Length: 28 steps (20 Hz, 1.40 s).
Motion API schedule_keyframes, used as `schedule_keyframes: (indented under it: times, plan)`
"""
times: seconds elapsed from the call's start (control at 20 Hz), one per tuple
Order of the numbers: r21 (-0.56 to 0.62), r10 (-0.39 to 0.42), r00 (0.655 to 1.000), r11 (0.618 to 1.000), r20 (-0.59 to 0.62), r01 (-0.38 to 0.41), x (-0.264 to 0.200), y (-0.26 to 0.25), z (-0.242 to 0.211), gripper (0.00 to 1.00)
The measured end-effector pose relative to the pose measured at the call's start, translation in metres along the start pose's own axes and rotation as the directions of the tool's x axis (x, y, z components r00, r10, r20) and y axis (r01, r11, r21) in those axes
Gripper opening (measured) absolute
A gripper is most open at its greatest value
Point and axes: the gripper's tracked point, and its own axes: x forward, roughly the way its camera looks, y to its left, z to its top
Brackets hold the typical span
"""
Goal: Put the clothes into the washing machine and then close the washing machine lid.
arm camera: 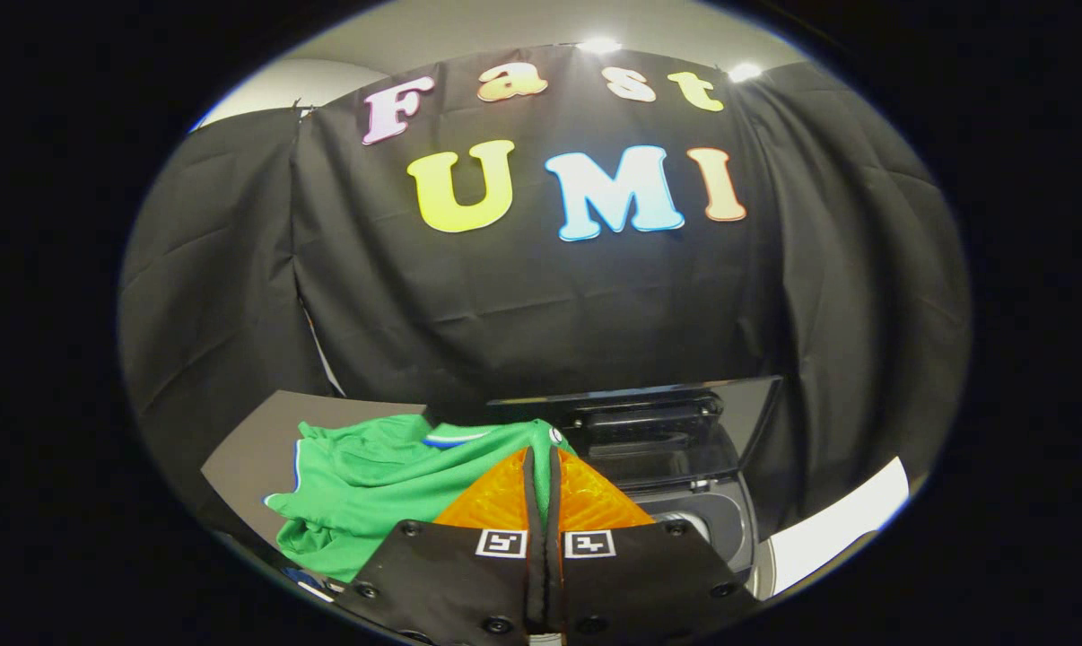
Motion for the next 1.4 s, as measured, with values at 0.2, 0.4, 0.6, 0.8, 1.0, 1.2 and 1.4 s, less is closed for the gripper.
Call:
schedule_keyframes:
  times: [0.2, 0.4, 0.6, 0.8, 1.0, 1.2, 1.4]
  plan:
    - [-0.006, -0.068, 0.997, 0.998, -0.025, 0.068, 0.002, -0.036, -0.02, 0.01]
    - [-0.01, -0.108, 0.992, 0.994, -0.061, 0.107, 0.007, -0.06, -0.046, 0.01]
    - [-0.03, -0.135, 0.988, 0.991, -0.077, 0.133, 0.014, -0.075, -0.063, 0.01]
    - [-0.011, -0.189, 0.98, 0.982, -0.063, 0.189, 0.01, -0.11, -0.053, 0.01]
    - [0.014, -0.207, 0.976, 0.978, -0.063, 0.208, 0.008, -0.154, -0.049, 0.01]
    - [0.017, -0.163, 0.983, 0.986, -0.084, 0.165, 0.019, -0.167, -0.047, 0.01]
    - [-0.061, -0.091, 0.99, 0.995, -0.109, 0.085, 0.034, -0.143, -0.066, 0.01]
